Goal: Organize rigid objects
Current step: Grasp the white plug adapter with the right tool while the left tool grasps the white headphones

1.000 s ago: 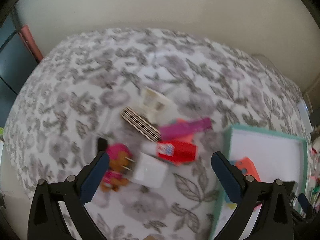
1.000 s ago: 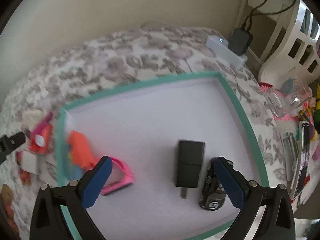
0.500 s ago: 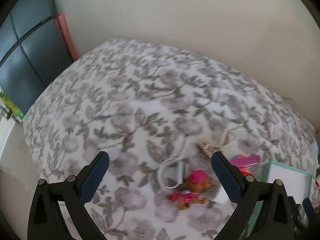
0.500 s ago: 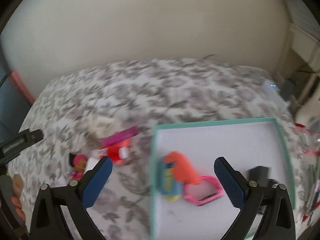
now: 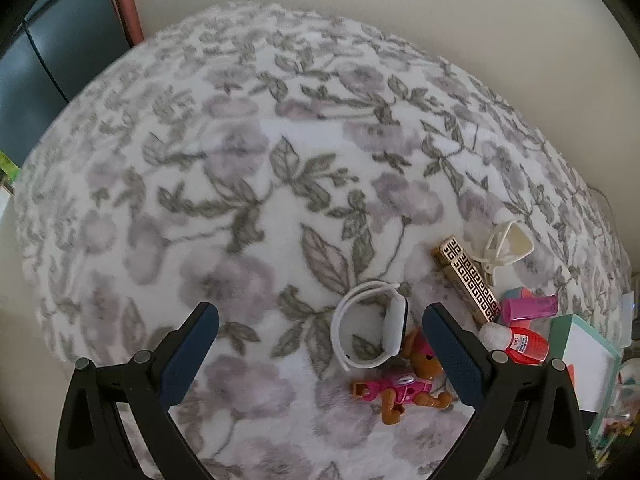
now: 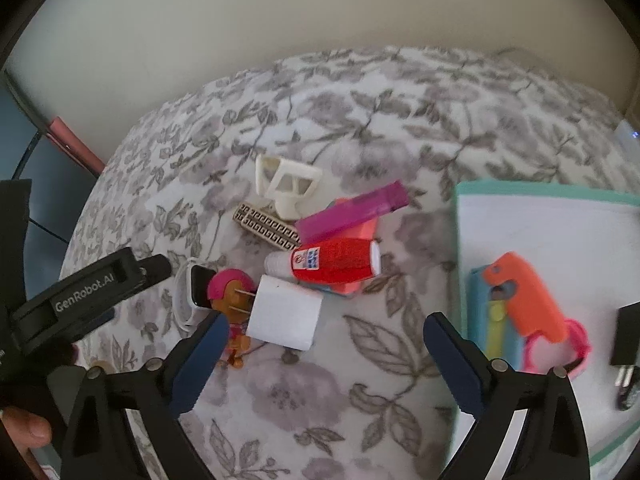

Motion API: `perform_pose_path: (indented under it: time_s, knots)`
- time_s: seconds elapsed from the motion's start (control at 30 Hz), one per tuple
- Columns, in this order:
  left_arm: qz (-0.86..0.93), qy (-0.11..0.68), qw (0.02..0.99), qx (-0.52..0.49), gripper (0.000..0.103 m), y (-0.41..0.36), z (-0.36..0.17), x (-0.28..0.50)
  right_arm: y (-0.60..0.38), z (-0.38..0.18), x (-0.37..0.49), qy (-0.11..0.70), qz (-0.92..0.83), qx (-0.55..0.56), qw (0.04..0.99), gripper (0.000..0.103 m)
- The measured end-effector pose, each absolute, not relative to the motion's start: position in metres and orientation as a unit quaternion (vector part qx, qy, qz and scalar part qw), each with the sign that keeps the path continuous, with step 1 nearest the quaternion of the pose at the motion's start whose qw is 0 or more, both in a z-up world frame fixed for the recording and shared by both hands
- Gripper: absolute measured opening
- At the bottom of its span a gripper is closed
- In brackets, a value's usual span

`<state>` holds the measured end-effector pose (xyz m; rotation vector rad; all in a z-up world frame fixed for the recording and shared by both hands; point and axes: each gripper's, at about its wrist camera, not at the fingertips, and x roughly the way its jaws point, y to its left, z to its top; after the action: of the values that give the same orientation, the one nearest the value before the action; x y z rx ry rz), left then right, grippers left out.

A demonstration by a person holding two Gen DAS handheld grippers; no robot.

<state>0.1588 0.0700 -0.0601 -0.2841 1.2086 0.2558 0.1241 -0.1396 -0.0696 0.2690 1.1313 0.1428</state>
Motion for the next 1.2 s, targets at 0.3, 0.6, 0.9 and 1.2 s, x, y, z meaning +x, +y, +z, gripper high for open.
perform_pose_path:
  time_s: [0.3,0.6,0.9,1.2]
  knots:
    - [0.099,0.585,0.791,-0.15,0.102,0.067,-0.079,0.165,-0.133,-0.091,0.136,0.554,0.092,0.184,0.807,0.092]
    - [0.09,0.597,0.783,-0.151,0.101,0.066,-0.089,0.168,-0.126,-0.103,0.143,0.561,0.098,0.203,0.797,0.083]
    - [0.075,0.601,0.78,-0.159,0.087,0.062,-0.095,0.17,-0.122,-0.102,0.145,0.556,0.116,0.221,0.793,0.062]
    - [0.056,0.602,0.778,-0.171,0.055,0.053,-0.101,0.164,-0.129,-0.1,0.14,0.559,0.118,0.225,0.79,0.062]
